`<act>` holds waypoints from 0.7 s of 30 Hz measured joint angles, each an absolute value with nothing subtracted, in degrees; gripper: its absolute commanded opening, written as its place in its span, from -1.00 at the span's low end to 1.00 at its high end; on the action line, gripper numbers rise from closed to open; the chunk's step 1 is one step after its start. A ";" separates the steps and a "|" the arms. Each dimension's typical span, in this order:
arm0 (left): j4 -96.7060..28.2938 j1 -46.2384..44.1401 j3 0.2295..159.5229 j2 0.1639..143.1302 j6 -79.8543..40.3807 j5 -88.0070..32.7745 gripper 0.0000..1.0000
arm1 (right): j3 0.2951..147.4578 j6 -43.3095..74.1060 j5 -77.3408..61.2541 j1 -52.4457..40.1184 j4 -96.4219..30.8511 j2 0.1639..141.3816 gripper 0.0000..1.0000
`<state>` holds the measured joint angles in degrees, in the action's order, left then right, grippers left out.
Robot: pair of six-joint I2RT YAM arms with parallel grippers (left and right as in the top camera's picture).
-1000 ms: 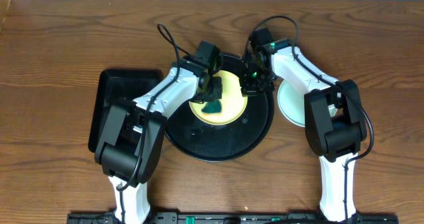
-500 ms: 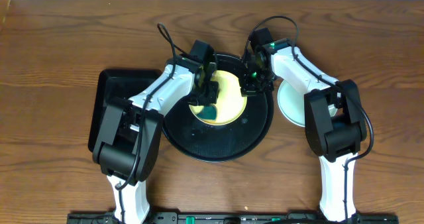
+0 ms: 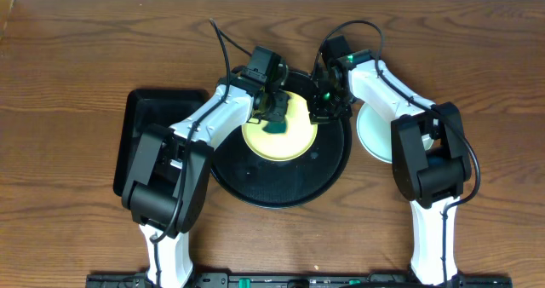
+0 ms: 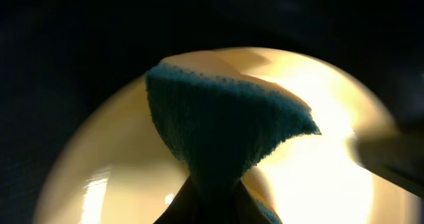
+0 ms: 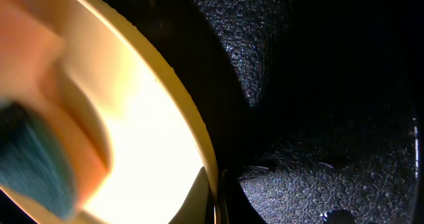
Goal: Clean dirty plates on tray and stack at the side
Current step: 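Scrub the yellow plate with the sponge while right gripper holds rim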
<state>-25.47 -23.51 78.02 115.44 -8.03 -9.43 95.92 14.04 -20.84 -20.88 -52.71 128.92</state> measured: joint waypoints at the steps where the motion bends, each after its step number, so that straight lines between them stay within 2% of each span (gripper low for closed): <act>1: -26.09 -23.59 78.02 115.44 -9.54 -6.66 -0.85 | 95.92 14.04 -20.84 -20.88 -52.69 128.92 -0.97; 6: -31.86 -24.23 78.70 115.39 -14.26 1.67 -0.85 | 95.92 14.04 -20.82 -20.88 -52.69 128.95 -0.98; 10: -37.41 -24.23 79.11 115.31 -14.92 3.05 -0.85 | 95.92 14.04 -20.88 -20.93 -52.62 128.92 -0.97; 21: -40.34 -22.63 78.85 115.31 0.62 -15.79 -0.85 | 95.92 14.00 -20.91 -21.71 -52.69 128.95 -0.97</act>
<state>-40.34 -22.63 78.85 115.31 0.62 -15.79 95.92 14.00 -20.91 -21.71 -52.69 128.95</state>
